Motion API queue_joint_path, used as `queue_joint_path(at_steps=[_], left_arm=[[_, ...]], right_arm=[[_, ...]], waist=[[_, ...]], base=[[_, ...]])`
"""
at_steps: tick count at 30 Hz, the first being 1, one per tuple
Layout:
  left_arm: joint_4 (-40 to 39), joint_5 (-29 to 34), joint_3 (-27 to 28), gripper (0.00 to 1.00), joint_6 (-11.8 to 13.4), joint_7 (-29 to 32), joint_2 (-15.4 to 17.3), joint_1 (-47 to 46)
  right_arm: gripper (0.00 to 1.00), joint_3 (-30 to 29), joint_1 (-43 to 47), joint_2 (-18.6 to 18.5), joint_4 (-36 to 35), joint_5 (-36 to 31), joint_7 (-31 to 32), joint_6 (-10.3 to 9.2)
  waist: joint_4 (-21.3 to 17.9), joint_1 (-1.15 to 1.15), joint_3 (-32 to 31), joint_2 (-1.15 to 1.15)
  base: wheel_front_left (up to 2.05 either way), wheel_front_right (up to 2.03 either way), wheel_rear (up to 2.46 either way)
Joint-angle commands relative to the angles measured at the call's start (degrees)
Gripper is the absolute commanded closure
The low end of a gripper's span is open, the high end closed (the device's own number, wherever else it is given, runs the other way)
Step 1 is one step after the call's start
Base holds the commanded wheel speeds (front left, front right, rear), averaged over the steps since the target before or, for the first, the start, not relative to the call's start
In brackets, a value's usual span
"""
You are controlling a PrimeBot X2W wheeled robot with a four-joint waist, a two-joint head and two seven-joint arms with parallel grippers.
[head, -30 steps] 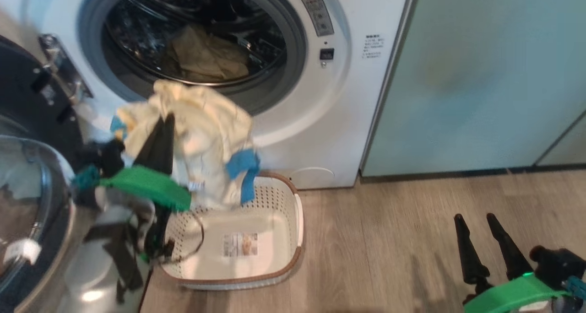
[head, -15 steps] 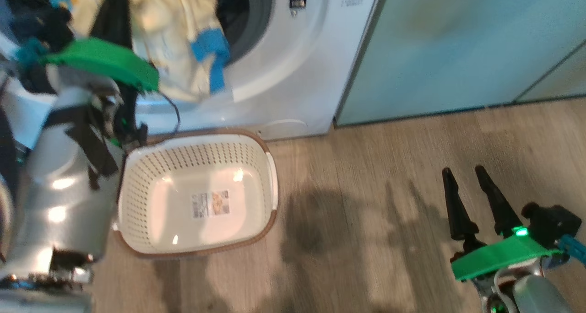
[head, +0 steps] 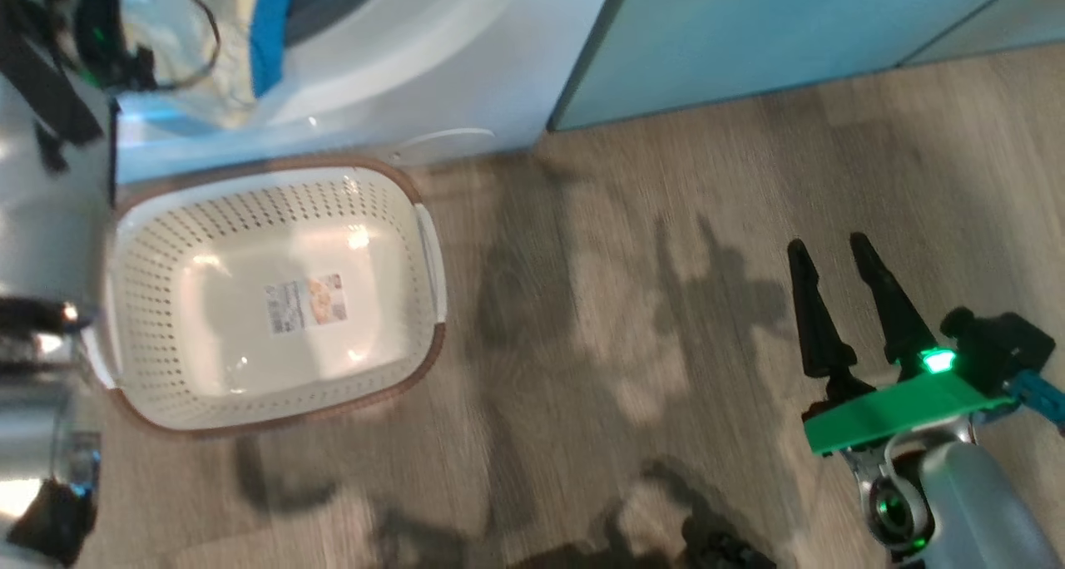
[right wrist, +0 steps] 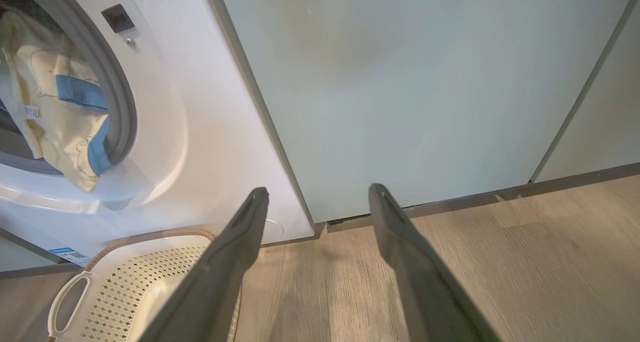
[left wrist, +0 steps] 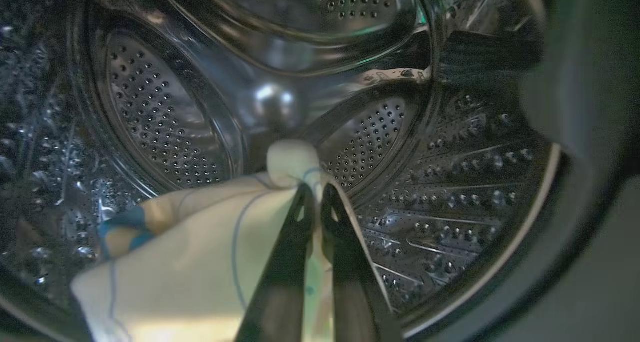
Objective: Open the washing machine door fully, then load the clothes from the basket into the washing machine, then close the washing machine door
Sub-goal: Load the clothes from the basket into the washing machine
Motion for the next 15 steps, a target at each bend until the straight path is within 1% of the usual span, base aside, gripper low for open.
queue_joint_path(at_steps=[1, 7, 15], left_arm=[[-1.2, 0.84, 0.7, 1.0, 0.03, -0.36, 2.88, -3.18], [2.01, 3.22, 0.4, 1.0, 0.79, -0.36, 3.8, -10.65], [-0.11, 5.09, 3.59, 1.0, 4.07, -0.36, 4.91, -18.27]], right_arm=[[0.0, 1.02, -1.18, -0.11, -1.82, 0.18, -0.55, 0.02], [0.0, 1.96, -3.21, 0.36, -2.21, 0.34, -0.55, 0.02], [0.0, 2.99, -5.29, 0.83, -2.5, 0.57, -0.55, 0.02]], waist=[[-1.42, -0.01, 2.5, 0.0], [-3.04, -0.01, 6.69, 0.0], [-4.6, -0.01, 11.11, 0.0]], base=[[0.0, 0.0, 0.0], [0.0, 0.0, 0.0], [0.0, 0.0, 0.0]])
